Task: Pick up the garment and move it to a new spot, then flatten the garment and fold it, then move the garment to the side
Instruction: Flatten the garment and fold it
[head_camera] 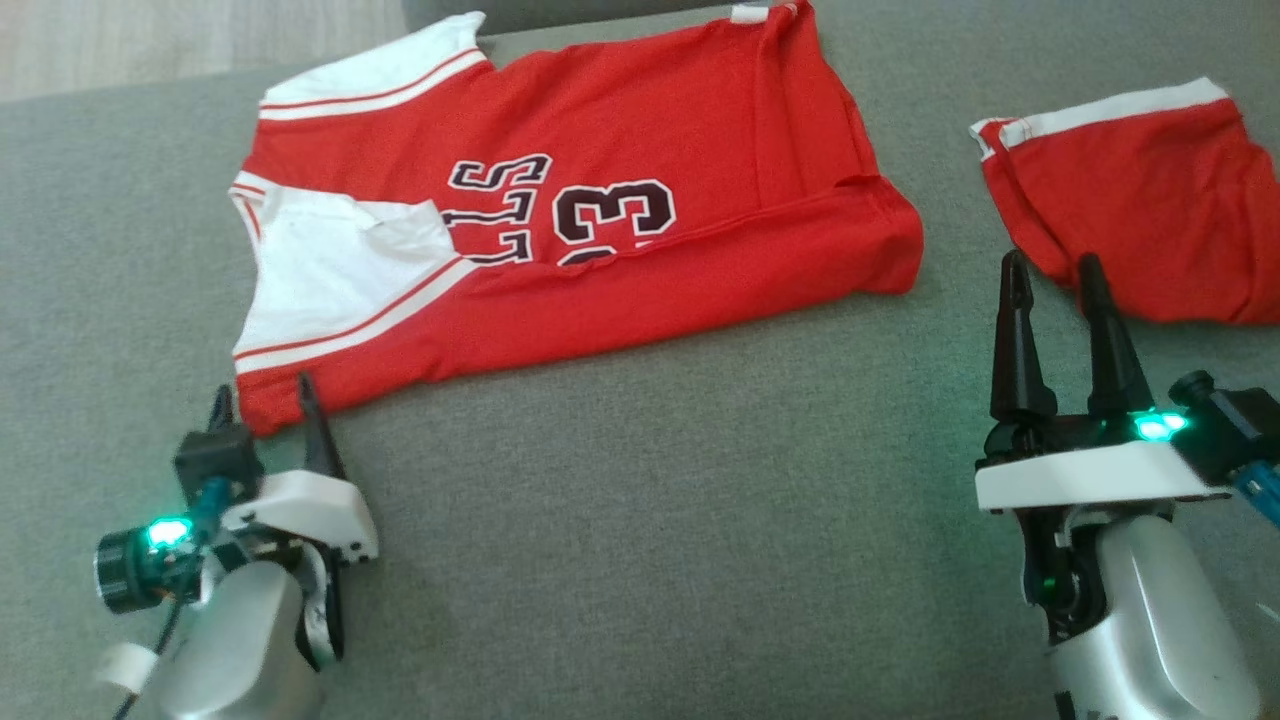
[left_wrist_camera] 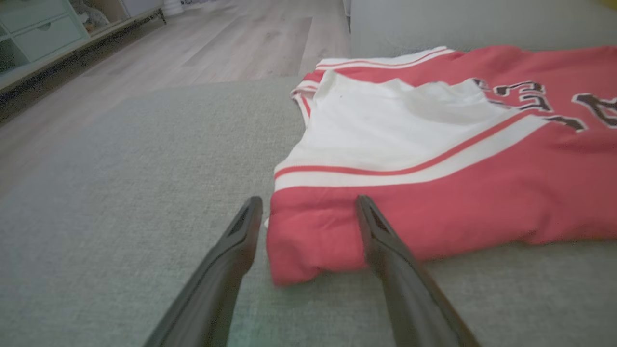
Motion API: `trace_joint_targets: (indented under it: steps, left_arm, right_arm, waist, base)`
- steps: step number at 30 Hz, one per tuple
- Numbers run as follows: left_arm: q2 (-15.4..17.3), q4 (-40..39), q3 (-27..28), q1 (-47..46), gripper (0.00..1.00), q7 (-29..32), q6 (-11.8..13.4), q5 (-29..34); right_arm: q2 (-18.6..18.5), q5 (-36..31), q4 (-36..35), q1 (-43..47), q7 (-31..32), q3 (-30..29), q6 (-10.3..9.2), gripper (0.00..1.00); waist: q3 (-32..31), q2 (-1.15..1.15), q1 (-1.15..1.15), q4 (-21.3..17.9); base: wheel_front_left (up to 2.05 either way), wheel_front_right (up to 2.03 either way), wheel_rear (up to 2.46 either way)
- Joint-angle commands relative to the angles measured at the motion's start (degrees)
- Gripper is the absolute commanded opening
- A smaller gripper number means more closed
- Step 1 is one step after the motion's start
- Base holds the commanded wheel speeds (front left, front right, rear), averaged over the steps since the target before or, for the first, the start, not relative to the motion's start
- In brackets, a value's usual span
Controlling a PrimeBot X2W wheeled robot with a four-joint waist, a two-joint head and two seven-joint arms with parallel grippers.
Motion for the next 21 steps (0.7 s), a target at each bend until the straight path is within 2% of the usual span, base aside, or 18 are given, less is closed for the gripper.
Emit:
trace_joint_targets:
  steps: [1,4,12,13,14,15,21]
  left_arm:
    - [1.8,-0.3,2.9,-2.8,1.0,-0.4,0.6,-1.2]
    - [1.9,2.1,3.5,-3.7,1.0,0.0,0.6,-2.0]
    - [2.4,8.7,2.9,-5.2,1.0,6.2,-0.8,-3.5]
    - [2.4,9.2,2.6,-5.3,0.66,6.7,-1.2,-3.6]
    - [2.4,9.2,2.6,-5.3,0.66,6.7,-1.2,-3.6]
    - [2.6,9.5,2.4,-5.6,0.0,6.2,-1.9,-3.6]
    - [2.5,7.1,2.1,-6.8,0.0,0.9,-2.5,-3.1]
  right_arm:
    - [-0.1,0.6,-2.1,-2.1,-0.3,1.3,0.4,1.0]
    - [-0.1,1.7,-1.9,-2.2,-0.3,1.0,0.4,1.0]
    - [-0.1,2.8,-1.9,-2.3,-0.3,0.8,0.4,1.0]
    - [-0.1,2.8,-1.9,-2.4,-0.3,0.7,0.4,1.0]
    - [-0.1,2.8,-1.9,-2.4,-0.3,0.7,0.4,1.0]
    - [-0.1,2.9,-1.8,-2.5,-0.3,0.6,0.4,1.0]
    - [-0.1,2.7,-1.0,-2.7,-0.3,0.3,0.4,1.0]
  waist:
    - [0.6,0.0,-0.01,-0.5]
    - [1.3,0.0,-0.01,-1.0]
    - [2.4,0.0,-0.01,-1.7]
    - [2.4,0.0,-0.01,-1.8]
    - [2.4,0.0,-0.01,-1.8]
    - [2.3,0.0,-0.01,-1.8]
    - [1.4,0.0,-0.01,-0.9]
  base:
    - [0.0,0.0,0.0]
    - [0.0,0.0,0.0]
    - [0.0,0.0,0.0]
    - [0.0,0.0,0.0]
    - [0.0,0.0,0.0]
    - [0.0,0.0,0.0]
    - [0.0,0.0,0.0]
